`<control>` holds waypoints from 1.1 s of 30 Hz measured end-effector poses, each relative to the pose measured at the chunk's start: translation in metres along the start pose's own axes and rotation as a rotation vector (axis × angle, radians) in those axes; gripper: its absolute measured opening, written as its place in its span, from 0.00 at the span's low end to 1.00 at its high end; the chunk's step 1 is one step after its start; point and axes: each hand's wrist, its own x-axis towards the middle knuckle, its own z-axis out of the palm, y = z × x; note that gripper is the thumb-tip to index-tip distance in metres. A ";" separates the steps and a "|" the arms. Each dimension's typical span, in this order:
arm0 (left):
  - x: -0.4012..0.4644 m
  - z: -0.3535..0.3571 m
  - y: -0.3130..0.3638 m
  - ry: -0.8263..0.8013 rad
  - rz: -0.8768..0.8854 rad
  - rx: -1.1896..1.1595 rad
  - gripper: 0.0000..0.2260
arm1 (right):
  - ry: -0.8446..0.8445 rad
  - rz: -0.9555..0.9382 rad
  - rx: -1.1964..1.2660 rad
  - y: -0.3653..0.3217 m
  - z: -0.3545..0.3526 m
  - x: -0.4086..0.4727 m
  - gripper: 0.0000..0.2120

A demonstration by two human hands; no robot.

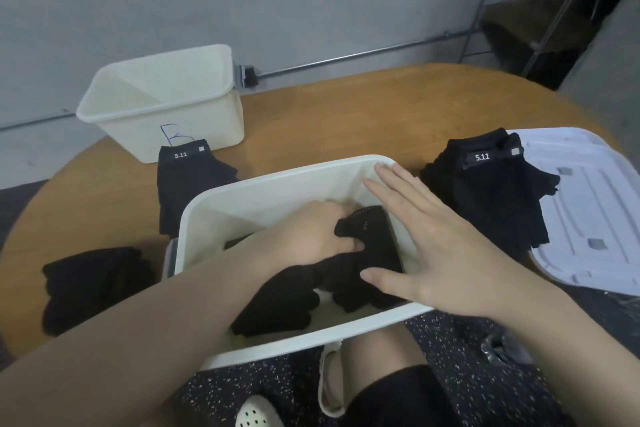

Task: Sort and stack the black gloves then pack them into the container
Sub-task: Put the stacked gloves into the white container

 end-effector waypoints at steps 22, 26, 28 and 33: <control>-0.234 -0.144 -0.044 0.624 -0.310 0.089 0.06 | 0.010 -0.076 -0.033 -0.114 -0.004 0.037 0.38; -0.290 -0.150 -0.095 0.777 -0.516 0.016 0.08 | -0.093 -0.210 0.048 -0.183 0.029 0.067 0.36; -0.310 -0.148 -0.115 0.709 -0.585 0.045 0.07 | -0.160 -0.247 0.049 -0.207 0.045 0.086 0.35; -0.322 -0.137 -0.145 0.481 -0.689 0.044 0.13 | -0.342 -0.306 -0.045 -0.240 0.071 0.127 0.34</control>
